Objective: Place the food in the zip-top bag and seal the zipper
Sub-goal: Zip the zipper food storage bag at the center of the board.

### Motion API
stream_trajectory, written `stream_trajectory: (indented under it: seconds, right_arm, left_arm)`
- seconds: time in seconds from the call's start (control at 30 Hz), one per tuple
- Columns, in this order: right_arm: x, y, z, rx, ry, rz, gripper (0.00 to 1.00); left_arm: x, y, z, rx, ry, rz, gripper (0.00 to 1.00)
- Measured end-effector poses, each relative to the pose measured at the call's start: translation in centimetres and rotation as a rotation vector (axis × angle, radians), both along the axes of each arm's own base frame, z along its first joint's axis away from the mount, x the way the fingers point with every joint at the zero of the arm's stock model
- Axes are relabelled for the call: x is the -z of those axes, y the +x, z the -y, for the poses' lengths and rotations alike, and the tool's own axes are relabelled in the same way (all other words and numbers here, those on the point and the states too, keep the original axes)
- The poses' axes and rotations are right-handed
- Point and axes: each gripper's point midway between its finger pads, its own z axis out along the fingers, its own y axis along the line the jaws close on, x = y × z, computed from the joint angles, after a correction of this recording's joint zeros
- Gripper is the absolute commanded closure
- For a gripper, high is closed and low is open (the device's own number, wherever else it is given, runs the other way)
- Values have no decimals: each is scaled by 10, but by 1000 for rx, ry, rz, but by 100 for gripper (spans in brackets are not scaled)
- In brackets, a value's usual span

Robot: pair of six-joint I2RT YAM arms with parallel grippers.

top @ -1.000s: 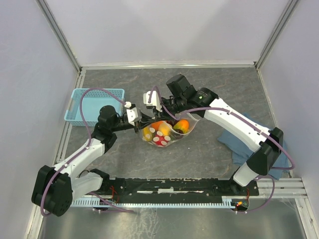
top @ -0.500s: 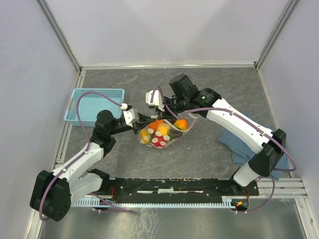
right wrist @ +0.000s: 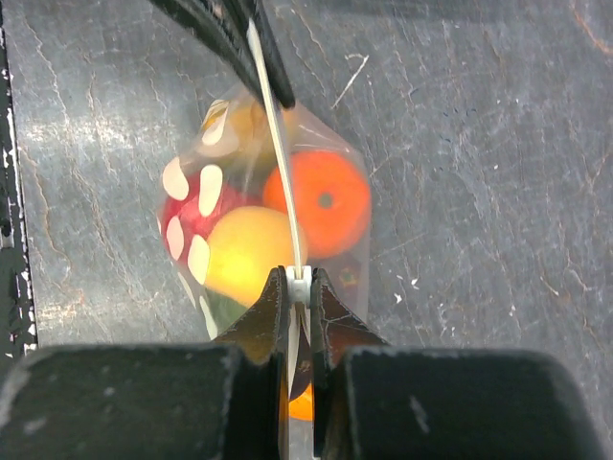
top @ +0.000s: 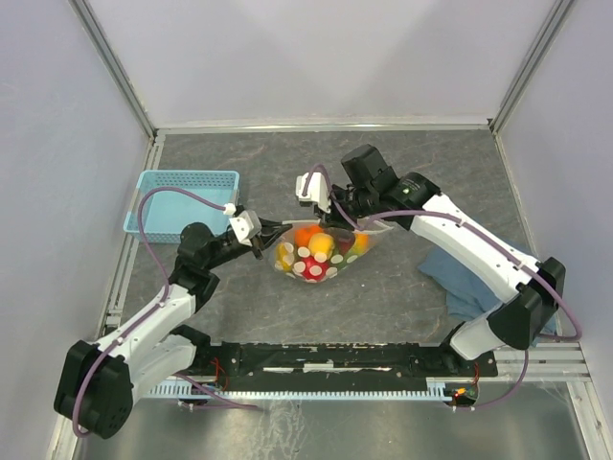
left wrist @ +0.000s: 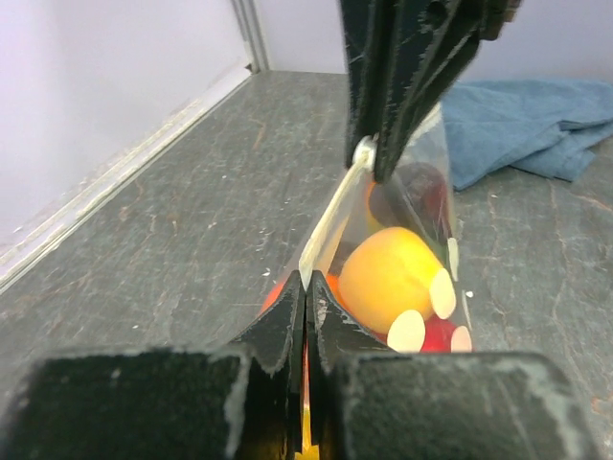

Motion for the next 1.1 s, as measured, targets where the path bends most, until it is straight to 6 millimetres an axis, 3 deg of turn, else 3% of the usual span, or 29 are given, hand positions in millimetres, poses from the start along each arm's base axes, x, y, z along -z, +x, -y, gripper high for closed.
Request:
stream_trajectory:
  seconds: [0.77, 1.1]
  right_arm:
    - [14, -10, 55, 254, -85, -34, 98]
    - [12, -13, 88, 422, -103, -10, 98]
  left_arm:
    - [5, 44, -42, -374, -64, -70, 97]
    - [18, 61, -57, -496, -83, -137, 97]
